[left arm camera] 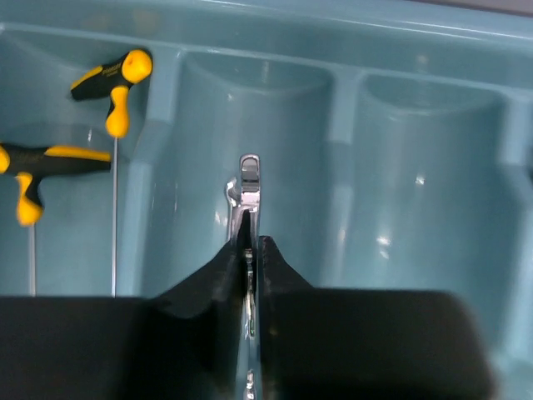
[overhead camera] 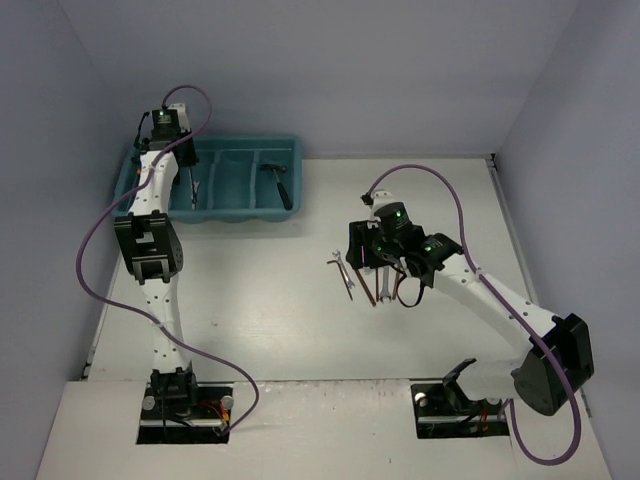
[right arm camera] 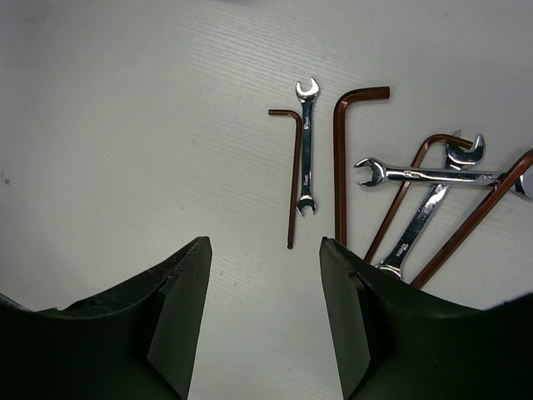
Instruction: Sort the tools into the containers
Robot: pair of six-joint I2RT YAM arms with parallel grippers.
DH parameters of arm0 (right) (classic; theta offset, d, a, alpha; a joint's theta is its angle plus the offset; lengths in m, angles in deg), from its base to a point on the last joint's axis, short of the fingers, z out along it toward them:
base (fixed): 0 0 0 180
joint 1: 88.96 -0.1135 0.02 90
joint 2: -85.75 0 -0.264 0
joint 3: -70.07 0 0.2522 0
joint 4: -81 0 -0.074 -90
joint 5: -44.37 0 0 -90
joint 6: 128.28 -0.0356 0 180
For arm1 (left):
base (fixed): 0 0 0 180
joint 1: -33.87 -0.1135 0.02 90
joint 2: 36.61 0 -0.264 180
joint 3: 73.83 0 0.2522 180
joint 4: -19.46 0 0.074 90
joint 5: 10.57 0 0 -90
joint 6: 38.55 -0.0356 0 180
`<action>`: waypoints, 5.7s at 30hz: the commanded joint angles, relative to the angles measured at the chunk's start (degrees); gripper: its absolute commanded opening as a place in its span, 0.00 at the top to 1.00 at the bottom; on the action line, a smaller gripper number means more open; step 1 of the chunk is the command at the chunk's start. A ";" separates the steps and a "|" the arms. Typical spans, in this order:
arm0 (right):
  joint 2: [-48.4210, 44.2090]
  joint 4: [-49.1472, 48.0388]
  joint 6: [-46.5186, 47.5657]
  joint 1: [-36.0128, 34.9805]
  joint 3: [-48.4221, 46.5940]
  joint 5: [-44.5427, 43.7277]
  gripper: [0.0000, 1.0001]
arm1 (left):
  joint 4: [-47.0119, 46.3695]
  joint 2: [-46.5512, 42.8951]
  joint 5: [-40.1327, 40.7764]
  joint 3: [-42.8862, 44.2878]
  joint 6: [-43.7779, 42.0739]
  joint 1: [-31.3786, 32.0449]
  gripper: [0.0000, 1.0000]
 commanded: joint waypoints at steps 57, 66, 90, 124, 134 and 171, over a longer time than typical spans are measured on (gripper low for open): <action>28.87 3.09 -32.68 9.44 -1.88 -22.71 0.76 | 5.71 -68.13 -2.99 -59.02 15.39 17.67 0.31; 25.72 3.09 -27.52 5.21 -0.39 -22.48 1.00 | 5.63 -69.61 -4.53 -60.56 16.92 17.67 0.31; 24.00 -3.88 -3.82 -1.50 -4.98 -15.38 1.00 | 4.75 -71.50 -5.07 -65.83 21.67 20.50 0.31; 38.18 -6.40 10.19 -9.15 -21.15 -9.07 0.64 | 4.31 -71.41 -3.65 -67.34 20.85 21.01 0.31; 44.26 -6.14 8.82 -9.24 -24.54 -9.49 0.65 | 4.57 -72.28 -3.91 -68.03 20.85 21.01 0.31; 29.41 -10.11 -3.76 -10.73 -28.61 1.29 1.00 | -19.92 -80.41 -14.46 -89.39 30.42 21.48 0.31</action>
